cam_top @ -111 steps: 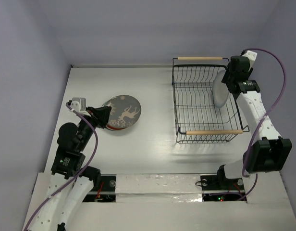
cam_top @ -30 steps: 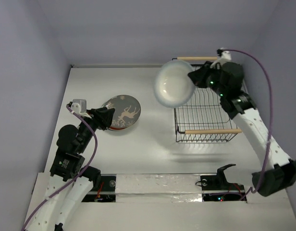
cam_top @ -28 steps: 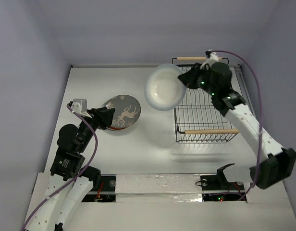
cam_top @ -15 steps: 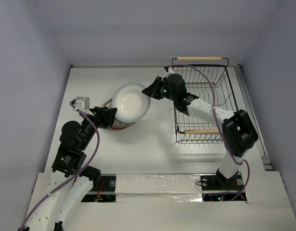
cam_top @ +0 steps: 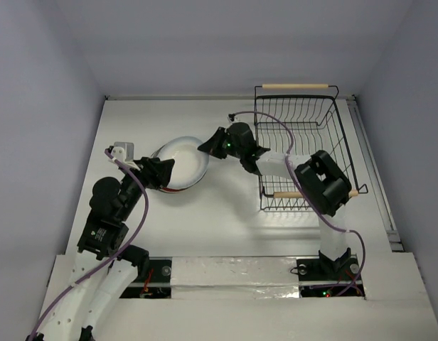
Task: Unload the plates from the dish rack
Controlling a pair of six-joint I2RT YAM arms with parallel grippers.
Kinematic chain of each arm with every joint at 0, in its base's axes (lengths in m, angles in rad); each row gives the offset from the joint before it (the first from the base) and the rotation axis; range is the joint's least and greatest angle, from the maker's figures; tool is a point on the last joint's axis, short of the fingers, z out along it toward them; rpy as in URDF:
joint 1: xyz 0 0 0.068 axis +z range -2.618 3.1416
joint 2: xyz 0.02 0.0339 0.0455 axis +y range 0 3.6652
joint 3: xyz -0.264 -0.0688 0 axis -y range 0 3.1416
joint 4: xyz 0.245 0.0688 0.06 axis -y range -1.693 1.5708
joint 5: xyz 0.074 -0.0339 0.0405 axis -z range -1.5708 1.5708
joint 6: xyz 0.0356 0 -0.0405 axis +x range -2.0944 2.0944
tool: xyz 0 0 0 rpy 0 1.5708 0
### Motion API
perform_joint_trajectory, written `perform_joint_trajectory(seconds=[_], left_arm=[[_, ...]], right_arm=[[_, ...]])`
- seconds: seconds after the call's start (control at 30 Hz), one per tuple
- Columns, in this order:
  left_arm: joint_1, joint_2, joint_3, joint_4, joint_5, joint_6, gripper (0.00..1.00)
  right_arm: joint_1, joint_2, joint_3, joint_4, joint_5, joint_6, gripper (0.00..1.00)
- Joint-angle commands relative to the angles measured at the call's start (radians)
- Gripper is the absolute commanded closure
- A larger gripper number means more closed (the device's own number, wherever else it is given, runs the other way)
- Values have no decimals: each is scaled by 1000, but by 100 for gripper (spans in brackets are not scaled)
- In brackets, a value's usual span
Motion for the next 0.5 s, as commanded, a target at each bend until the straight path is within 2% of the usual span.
perform_joint_trajectory(seconds=[0.0, 0.07, 0.2, 0.37, 0.43, 0.47], left_arm=[[7, 5, 26, 43, 14, 11, 50], [7, 5, 26, 45, 15, 11, 50], [7, 5, 26, 43, 14, 11, 50], [7, 5, 24, 43, 14, 11, 50], [7, 5, 24, 43, 14, 11, 50], [7, 4, 24, 43, 14, 11, 50]], right_arm=[[-1, -12, 73, 249, -4, 99, 100], [8, 5, 68, 249, -4, 110, 99], [29, 37, 86, 206, -4, 101, 85], [51, 65, 117, 133, 2, 72, 78], [60, 68, 122, 116, 9, 60, 71], [60, 67, 122, 98, 13, 53, 64]])
